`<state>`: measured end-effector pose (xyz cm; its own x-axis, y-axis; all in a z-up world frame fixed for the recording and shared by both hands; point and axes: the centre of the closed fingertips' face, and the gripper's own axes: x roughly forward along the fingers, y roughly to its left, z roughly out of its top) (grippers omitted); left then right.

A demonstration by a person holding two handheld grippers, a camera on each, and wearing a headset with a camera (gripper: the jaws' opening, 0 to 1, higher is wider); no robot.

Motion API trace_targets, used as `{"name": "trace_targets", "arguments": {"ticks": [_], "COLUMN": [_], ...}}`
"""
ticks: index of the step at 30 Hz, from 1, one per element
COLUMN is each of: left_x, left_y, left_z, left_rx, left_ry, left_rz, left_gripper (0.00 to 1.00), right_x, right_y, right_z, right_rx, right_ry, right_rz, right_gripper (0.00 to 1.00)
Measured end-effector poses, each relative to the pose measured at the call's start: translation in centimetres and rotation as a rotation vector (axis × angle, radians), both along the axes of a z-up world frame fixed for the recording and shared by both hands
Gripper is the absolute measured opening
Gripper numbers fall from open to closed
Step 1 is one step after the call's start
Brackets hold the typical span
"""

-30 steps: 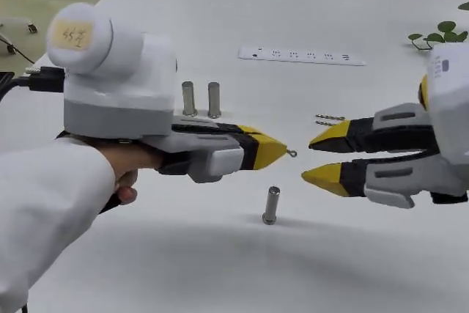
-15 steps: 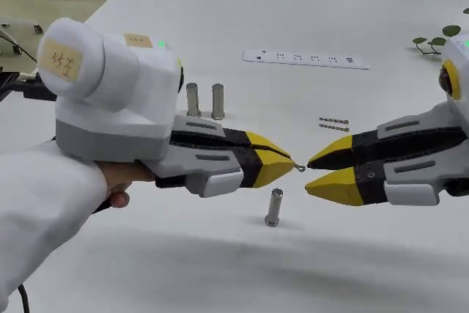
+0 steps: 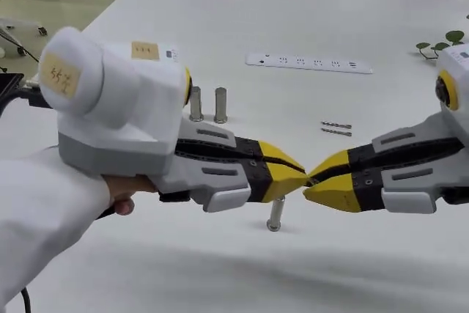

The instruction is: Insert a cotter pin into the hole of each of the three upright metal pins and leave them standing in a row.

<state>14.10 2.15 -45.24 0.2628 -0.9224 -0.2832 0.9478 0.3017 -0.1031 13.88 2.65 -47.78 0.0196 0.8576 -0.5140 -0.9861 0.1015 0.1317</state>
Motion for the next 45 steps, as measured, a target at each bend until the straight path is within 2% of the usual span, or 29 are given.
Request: {"name": "trace_targets", "arguments": {"ticks": [3, 7, 11, 14, 19, 22, 29, 33, 35, 38, 40, 43, 45], "left_x": [0.0, -0.1, -0.1, -0.2, -0.4, -0.7, -0.8, -0.7, -0.7, -0.5, -0.4, 0.0, 0.3], "left_y": [0.0, 0.0, 0.1, 0.0, -0.2, -0.3, -0.2, -0.1, 0.0, 0.2, 0.2, 0.4, 0.6], "left_z": [-0.1, -0.3, -0.5, -0.8, -1.0, -1.2, -1.4, -1.6, -1.8, -2.3, -2.6, -2.9, -3.3], "left_rx": [0.004, 0.013, 0.016, 0.026, 0.025, 0.037, 0.049, 0.059, 0.067, 0.088, 0.094, 0.102, 0.104], "left_ry": [-0.002, 0.001, 0.015, 0.013, 0.024, 0.019, 0.004, 0.005, 0.017, 0.011, 0.018, 0.015, 0.035], "left_rz": [-0.001, -0.007, -0.008, -0.014, -0.026, -0.037, -0.049, -0.042, -0.040, -0.036, -0.032, -0.010, 0.004], "left_gripper": [0.00, 0.00, 0.00, 0.00, 0.00, 0.00, 0.00, 0.01, 0.00, 0.01, 0.04, 0.14, 0.20], "right_x": [-0.4, -0.6, -0.9, -1.0, -1.4, -1.7, -1.7, -1.7, -1.7, -1.6, -1.5, -1.1, -0.7], "right_y": [0.1, 0.2, 0.3, 0.3, 0.0, -0.1, -0.2, -0.2, -0.2, -0.1, -0.1, -0.4, -0.8], "right_z": [0.0, -0.2, -0.2, -0.5, -0.5, -0.3, -0.2, -0.3, -0.3, -0.3, -0.4, -0.8, -1.4], "right_rx": [0.002, -0.005, -0.022, -0.052, -0.070, -0.079, -0.081, -0.083, -0.082, -0.080, -0.086, -0.106, -0.138], "right_ry": [0.017, 0.014, -0.006, -0.032, -0.032, -0.041, -0.044, -0.046, -0.045, -0.049, -0.054, -0.065, -0.084], "right_rz": [0.014, 0.020, 0.035, 0.051, 0.064, 0.067, 0.067, 0.068, 0.066, 0.062, 0.058, 0.049, 0.040], "right_gripper": [0.00, 0.00, 0.00, 0.00, 0.00, 0.00, 0.00, 0.00, 0.00, 0.00, 0.00, 0.00, 0.00]}}
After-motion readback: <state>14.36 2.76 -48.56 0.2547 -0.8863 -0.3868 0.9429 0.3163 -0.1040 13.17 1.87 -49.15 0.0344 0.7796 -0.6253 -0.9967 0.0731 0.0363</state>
